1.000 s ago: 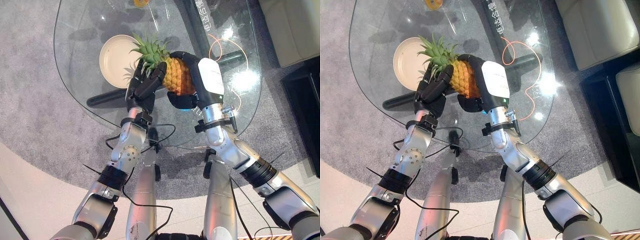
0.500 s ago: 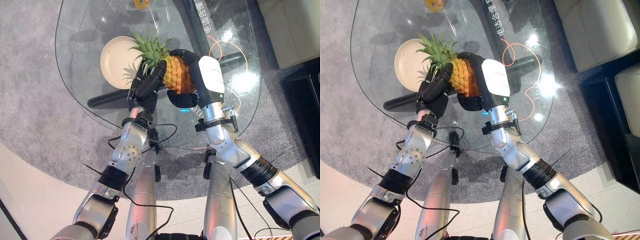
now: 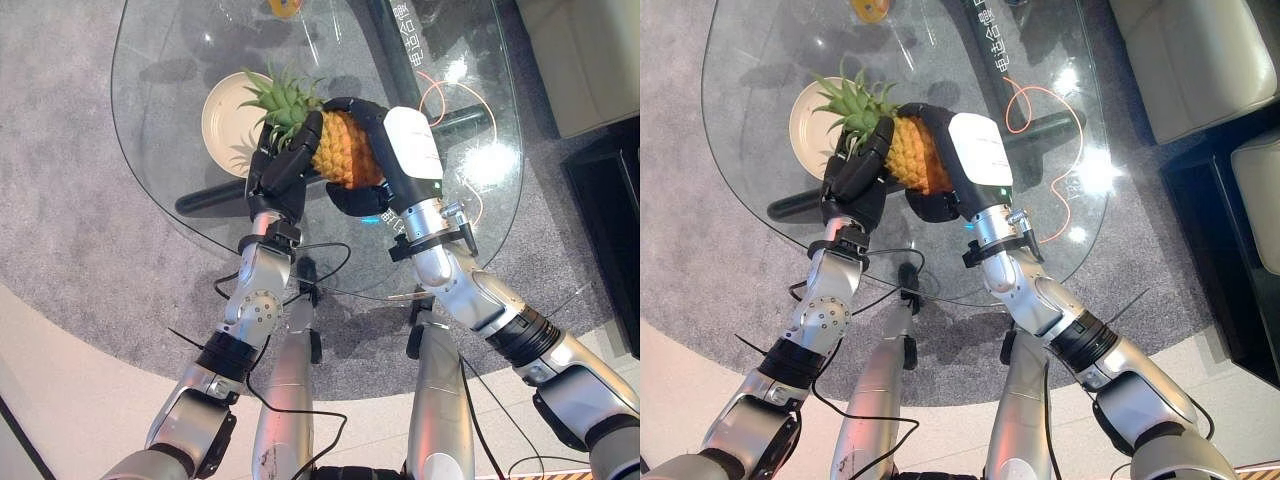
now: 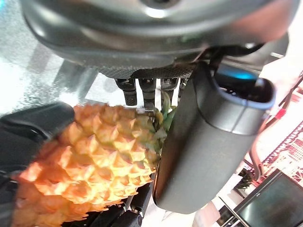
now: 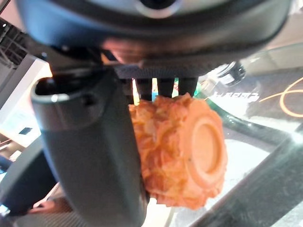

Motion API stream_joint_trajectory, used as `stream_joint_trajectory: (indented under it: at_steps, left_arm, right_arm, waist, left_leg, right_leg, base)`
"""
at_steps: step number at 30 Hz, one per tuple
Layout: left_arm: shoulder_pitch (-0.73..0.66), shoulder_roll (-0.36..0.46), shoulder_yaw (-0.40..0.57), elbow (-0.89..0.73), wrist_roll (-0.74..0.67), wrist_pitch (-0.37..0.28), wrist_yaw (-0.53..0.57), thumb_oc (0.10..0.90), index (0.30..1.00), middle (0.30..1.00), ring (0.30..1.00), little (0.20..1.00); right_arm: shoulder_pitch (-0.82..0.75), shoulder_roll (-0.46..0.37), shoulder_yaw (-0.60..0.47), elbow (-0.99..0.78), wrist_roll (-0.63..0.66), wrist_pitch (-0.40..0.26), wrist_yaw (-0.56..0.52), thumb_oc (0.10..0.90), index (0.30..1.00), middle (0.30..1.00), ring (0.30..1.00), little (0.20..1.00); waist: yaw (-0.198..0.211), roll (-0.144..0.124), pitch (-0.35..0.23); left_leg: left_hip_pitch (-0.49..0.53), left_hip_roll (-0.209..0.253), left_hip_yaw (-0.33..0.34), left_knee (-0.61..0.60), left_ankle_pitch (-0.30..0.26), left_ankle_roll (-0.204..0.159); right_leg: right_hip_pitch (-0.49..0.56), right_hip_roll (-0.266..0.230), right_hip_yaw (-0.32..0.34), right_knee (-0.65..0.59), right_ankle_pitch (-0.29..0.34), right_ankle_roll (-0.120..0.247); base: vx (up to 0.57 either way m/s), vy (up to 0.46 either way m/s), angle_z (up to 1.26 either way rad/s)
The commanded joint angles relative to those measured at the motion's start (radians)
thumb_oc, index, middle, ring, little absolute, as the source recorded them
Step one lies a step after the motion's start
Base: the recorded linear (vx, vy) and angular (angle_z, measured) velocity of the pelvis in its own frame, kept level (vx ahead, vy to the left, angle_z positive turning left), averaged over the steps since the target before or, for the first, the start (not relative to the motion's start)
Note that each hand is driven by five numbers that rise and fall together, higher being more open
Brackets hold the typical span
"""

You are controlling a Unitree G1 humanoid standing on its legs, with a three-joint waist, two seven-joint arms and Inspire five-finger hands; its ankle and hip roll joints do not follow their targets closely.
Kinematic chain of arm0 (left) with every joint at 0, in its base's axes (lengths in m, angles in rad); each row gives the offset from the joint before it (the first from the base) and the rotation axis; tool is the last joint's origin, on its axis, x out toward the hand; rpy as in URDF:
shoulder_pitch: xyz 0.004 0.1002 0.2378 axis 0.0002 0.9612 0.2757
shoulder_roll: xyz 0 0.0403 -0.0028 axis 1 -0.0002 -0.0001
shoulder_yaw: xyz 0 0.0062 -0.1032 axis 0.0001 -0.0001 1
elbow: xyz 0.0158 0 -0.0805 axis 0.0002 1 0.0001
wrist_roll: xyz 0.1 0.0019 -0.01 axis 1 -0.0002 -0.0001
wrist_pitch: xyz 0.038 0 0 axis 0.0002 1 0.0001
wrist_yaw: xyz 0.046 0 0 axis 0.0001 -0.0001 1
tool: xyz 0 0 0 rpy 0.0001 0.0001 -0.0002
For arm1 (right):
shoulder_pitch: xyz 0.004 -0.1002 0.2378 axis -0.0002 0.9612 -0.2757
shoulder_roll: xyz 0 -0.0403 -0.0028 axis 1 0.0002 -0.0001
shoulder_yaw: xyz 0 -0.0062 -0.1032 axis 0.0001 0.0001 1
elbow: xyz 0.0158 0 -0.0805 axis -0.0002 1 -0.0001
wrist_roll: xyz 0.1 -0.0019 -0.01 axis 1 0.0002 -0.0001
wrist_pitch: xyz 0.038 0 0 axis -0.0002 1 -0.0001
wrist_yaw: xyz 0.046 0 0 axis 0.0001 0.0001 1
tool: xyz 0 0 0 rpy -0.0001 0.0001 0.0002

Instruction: Pick up the fruit to the plate

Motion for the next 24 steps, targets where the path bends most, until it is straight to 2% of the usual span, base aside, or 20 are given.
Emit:
stream_joint_trajectory:
  at_steps: [1,6,11,13,14,16,24]
  left_arm:
    - [-0.124,0.007,-0.008,-0.134,0.048,-0.103,-0.050,0.800,0.900,0.900,0.900,0.900]
    - [-0.119,0.008,0.006,-0.148,0.080,-0.158,-0.019,0.800,0.900,0.900,0.900,0.900]
    - [-0.123,0.008,0.015,-0.152,0.085,-0.170,-0.029,0.800,0.900,0.900,0.900,0.900]
    - [-0.120,0.008,0.014,-0.155,0.088,-0.197,-0.053,0.800,0.900,0.900,0.900,0.900]
    - [-0.118,0.009,0.014,-0.158,0.093,-0.217,-0.079,0.751,0.858,0.858,0.858,0.851]
    - [-0.113,0.010,0.014,-0.163,0.072,-0.245,-0.158,0.100,0.300,0.300,0.300,0.200]
    - [-0.124,0.010,0.026,-0.144,0.111,-0.312,-0.123,0.100,0.300,0.300,0.300,0.200]
  right_arm:
    - [-0.175,0.024,0.017,-0.192,-0.059,-0.158,-0.008,0.100,0.300,0.300,0.300,0.200]
    - [-0.165,0.017,0.015,-0.185,-0.065,-0.169,-0.004,0.100,0.300,0.300,0.300,0.200]
    - [-0.170,0.011,0.016,-0.180,-0.061,-0.184,0.010,0.100,0.300,0.300,0.300,0.200]
    - [-0.165,0.010,0.020,-0.185,-0.057,-0.181,0.009,0.100,0.300,0.300,0.300,0.200]
    - [-0.162,0.006,0.020,-0.185,-0.055,-0.186,0.006,0.100,0.300,0.300,0.300,0.200]
    - [-0.156,0.003,0.015,-0.190,-0.052,-0.187,0.006,0.100,0.300,0.300,0.300,0.200]
    - [-0.152,0.009,0.011,-0.178,-0.045,-0.194,-0.005,0.100,0.300,0.300,0.300,0.200]
  waist:
    - [0.014,-0.033,-0.023]
    - [0.015,-0.038,-0.023]
    - [0.017,-0.039,-0.023]
    - [0.016,-0.040,-0.023]
    - [0.016,-0.040,-0.023]
    - [0.015,-0.041,-0.023]
    - [0.012,-0.045,-0.023]
  left_leg:
    - [0.028,-0.072,0.048,0.041,-0.114,0.025]
    - [0.030,-0.074,0.044,0.043,-0.121,0.024]
    - [0.018,-0.075,0.041,0.046,-0.115,0.023]
    - [0.026,-0.076,0.041,0.044,-0.121,0.023]
    - [0.026,-0.076,0.041,0.044,-0.121,0.022]
    - [0.024,-0.075,0.041,0.046,-0.122,0.022]
    - [0.021,-0.072,0.041,0.050,-0.126,0.020]
  right_leg:
    - [0.081,0.031,-0.095,-0.222,0.119,-0.012]
    - [0.084,0.031,-0.096,-0.219,0.110,-0.010]
    - [0.076,0.033,-0.097,-0.220,0.117,-0.012]
    - [0.082,0.033,-0.095,-0.218,0.110,-0.011]
    - [0.081,0.033,-0.096,-0.219,0.110,-0.011]
    - [0.080,0.034,-0.095,-0.217,0.110,-0.011]
    - [0.074,0.034,-0.091,-0.211,0.106,-0.012]
  base:
    - [0.00,0.000,0.00]
    - [0.00,0.000,0.00]
    - [0.00,0.000,0.01]
    - [0.00,0.000,0.00]
    - [0.00,0.000,0.00]
    - [0.00,0.000,0.00]
    - [0.00,0.000,0.00]
